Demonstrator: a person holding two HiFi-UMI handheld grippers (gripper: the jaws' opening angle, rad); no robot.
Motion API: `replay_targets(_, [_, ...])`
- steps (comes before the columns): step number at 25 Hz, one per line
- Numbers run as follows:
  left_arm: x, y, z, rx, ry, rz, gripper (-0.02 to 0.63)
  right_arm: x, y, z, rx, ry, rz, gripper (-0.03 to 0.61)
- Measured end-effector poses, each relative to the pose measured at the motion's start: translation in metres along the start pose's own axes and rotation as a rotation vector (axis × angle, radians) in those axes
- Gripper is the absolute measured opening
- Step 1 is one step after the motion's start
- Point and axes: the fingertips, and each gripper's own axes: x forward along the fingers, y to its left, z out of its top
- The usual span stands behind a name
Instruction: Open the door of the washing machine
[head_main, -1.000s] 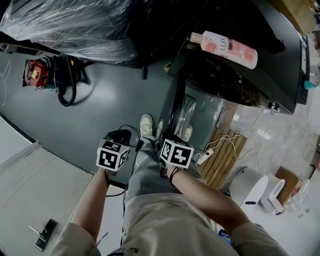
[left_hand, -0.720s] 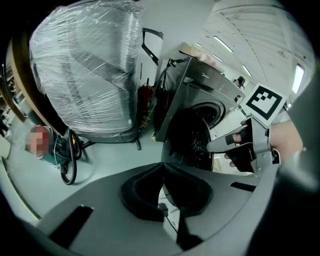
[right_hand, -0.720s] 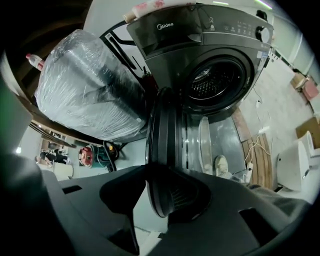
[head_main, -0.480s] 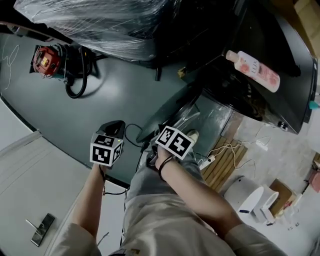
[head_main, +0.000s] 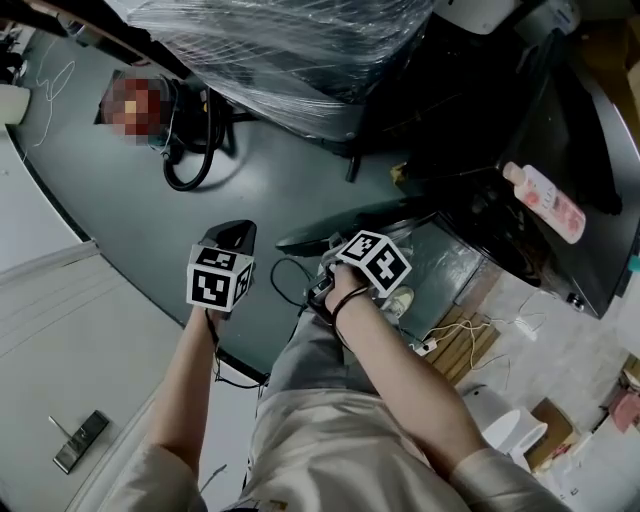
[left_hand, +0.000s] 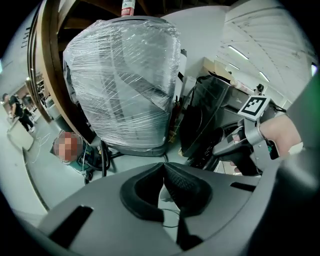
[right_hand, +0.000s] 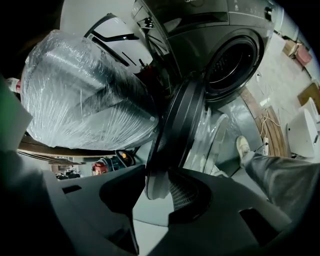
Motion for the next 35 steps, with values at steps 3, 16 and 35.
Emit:
replay_targets(3, [0.000, 0.007, 0.009, 0.014, -0.006, -0.003, 0.018, 0.007, 0.018, 0.009, 0.004, 0.006, 0.011, 0.164])
replay_targets(16, [-0.015, 0.007, 0.023, 0.033, -0.016, -0.013, 0.018, 0.016, 0.050, 0.013, -0.281, 0.032, 0.169, 0.175])
replay_targets(35, [-0.103, -0.095, 0.153, 0.159, -0.361, -0.034, 0.018, -0.224, 0.080, 0.084, -1.064, -0.292, 0.450, 0.095])
